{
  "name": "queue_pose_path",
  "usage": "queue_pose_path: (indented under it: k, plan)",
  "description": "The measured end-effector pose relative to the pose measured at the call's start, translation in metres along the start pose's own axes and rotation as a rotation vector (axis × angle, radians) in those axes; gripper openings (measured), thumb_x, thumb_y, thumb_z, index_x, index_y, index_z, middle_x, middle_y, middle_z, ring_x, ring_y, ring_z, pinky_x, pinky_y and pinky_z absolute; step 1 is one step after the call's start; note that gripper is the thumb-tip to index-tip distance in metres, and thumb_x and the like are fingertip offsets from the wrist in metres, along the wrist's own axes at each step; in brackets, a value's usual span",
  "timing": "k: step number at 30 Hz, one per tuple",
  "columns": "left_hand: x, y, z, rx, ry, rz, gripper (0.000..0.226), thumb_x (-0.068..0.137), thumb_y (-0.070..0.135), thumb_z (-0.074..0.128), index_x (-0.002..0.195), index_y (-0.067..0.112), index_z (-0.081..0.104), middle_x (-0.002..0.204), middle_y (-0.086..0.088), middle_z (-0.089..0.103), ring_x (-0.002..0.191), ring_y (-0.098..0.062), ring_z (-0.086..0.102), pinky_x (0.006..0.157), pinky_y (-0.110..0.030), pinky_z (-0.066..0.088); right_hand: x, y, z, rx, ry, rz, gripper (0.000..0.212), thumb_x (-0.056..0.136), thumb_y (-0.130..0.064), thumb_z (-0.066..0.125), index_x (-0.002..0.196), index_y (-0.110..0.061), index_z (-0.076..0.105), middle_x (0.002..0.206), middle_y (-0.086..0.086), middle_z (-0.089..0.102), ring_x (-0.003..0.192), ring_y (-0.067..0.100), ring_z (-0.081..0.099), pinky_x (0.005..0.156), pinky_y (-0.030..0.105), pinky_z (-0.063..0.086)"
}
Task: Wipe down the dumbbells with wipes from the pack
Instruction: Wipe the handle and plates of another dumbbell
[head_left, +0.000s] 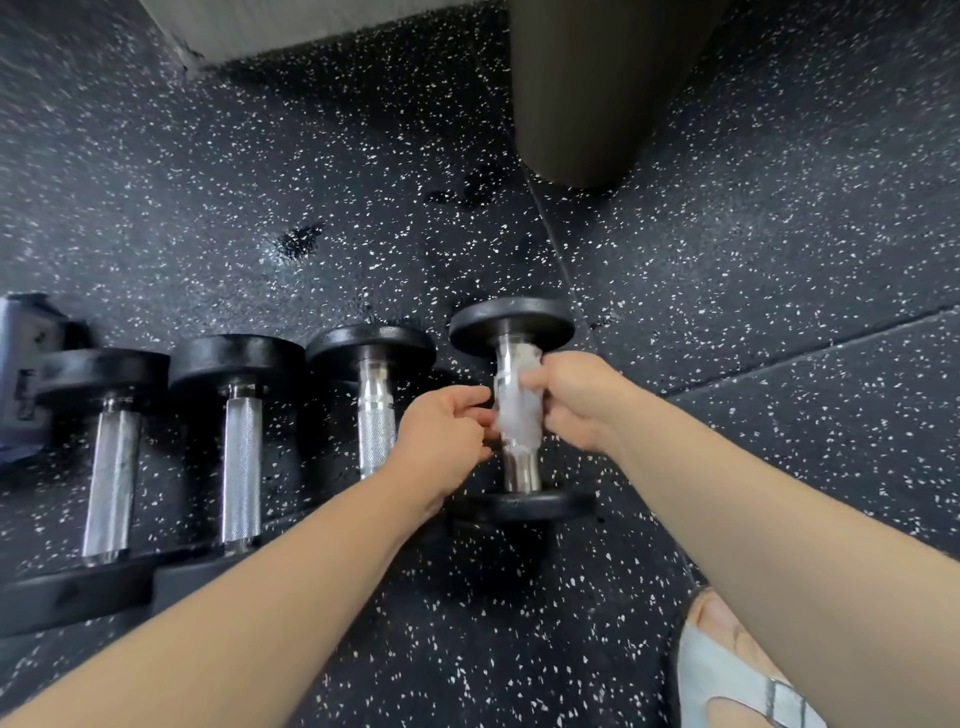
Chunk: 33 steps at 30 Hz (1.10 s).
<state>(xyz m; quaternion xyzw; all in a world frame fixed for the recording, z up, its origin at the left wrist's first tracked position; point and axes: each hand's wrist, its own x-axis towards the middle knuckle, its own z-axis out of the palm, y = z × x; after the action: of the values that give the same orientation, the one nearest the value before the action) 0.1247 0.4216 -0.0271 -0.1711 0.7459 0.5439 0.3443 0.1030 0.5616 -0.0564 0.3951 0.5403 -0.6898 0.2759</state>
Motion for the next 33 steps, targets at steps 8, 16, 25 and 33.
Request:
queue_pose_path:
  k: [8,16,25,33]
  plan:
    - [-0.002,0.001,-0.002,0.009,0.002,-0.002,0.048,0.087,-0.017,0.040,0.125,0.007,0.057,0.093,0.001,0.068,0.083,-0.009,0.065,0.058,-0.013,0.051,0.003,0.022,-0.003,-0.031,-0.062,0.021,0.038,0.098,-0.018,0.049,0.131,0.001,0.050,0.128,0.013,0.061,0.117,0.024,0.058,0.109,0.041,0.040]
    - [-0.007,0.002,-0.004,0.013,0.021,-0.008,0.051,0.088,-0.017,0.038,0.133,0.004,0.051,0.115,-0.011,0.065,0.098,-0.015,0.064,0.065,-0.015,0.052,-0.014,0.030,-0.017,-0.618,-0.148,0.128,0.021,0.083,-0.024,0.057,0.096,-0.009,0.064,0.090,0.010,0.061,0.081,0.022,0.052,0.076,0.035,0.047]
    - [-0.002,0.006,-0.002,0.074,0.039,-0.008,0.044,0.088,-0.012,0.042,0.123,0.007,0.060,0.092,-0.003,0.072,0.084,-0.012,0.069,0.063,-0.022,0.055,-0.003,-0.013,0.015,-0.001,0.028,-0.042,0.014,0.094,-0.007,0.055,0.105,0.000,0.058,0.101,0.014,0.065,0.097,0.025,0.064,0.099,0.047,0.049]
    - [-0.001,0.008,0.000,0.215,0.115,0.008,0.043,0.088,0.002,0.049,0.128,0.015,0.057,0.110,-0.006,0.067,0.082,-0.026,0.068,0.080,-0.041,0.059,-0.040,0.008,0.014,-0.564,0.068,-0.107,0.016,0.097,-0.019,0.045,0.094,-0.009,0.057,0.077,0.006,0.056,0.052,0.012,0.052,0.039,0.021,0.040]
